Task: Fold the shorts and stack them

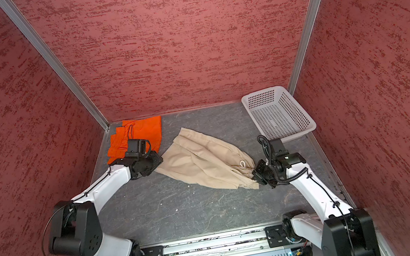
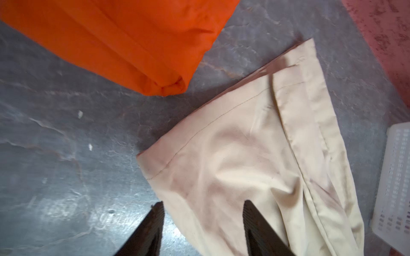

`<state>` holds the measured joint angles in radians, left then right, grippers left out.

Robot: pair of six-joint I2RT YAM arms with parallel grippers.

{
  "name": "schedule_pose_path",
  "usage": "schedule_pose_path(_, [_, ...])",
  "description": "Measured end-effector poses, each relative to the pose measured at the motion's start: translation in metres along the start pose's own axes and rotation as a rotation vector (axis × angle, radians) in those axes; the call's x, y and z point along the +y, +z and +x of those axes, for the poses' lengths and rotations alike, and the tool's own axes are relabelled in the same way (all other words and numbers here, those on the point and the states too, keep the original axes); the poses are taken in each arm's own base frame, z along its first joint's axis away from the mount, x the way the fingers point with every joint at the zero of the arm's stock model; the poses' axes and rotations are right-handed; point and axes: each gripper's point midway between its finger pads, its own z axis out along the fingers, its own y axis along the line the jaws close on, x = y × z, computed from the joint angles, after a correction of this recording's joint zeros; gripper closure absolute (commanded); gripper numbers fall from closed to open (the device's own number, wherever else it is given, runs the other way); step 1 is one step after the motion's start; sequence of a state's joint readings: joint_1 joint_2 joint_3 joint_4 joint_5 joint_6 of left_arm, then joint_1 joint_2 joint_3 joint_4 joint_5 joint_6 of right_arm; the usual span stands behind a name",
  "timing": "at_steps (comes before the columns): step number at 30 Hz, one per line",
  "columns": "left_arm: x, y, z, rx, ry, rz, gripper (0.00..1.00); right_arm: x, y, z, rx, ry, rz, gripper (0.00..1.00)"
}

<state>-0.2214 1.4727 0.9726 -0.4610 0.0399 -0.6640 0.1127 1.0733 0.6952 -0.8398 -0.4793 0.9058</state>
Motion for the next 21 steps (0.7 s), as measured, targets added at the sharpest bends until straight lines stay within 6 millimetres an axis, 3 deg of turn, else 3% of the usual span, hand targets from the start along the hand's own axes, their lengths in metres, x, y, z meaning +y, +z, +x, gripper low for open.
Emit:
schedule_pose_path(4, [-0.033, -0.022, 0.003, -0.033, 0.18, 0.105, 0.34, 0.002, 0.001, 0.002, 0.006, -0.003, -0.004, 0.98])
schedule_pose_path(8, [-0.106, -0.041, 0.033, -0.02, 0.51, 0.36, 0.32, 0.004, 0.0, 0.002, 0.008, -0.006, -0.009, 0.97])
schedule_pose_path(10, [-0.15, -0.054, 0.061, 0.004, 0.728, 0.52, 0.31, 0.004, 0.0, 0.002, 0.007, -0.006, -0.012, 0.97])
schedule_pose_path(14, [-0.214, -0.069, 0.12, 0.064, 1.081, 0.793, 0.3, 0.006, 0.0, 0.002, 0.008, -0.006, -0.019, 0.97])
schedule_pose_path(16, [-0.23, -0.072, 0.156, 0.102, 1.236, 0.914, 0.29, 0.006, 0.0, 0.002, 0.009, -0.006, -0.021, 0.97])
schedule_pose_path(21, [-0.24, -0.071, 0.229, 0.182, 1.499, 1.122, 0.29, 0.009, 0.0, 0.002, 0.007, -0.009, -0.033, 0.97])
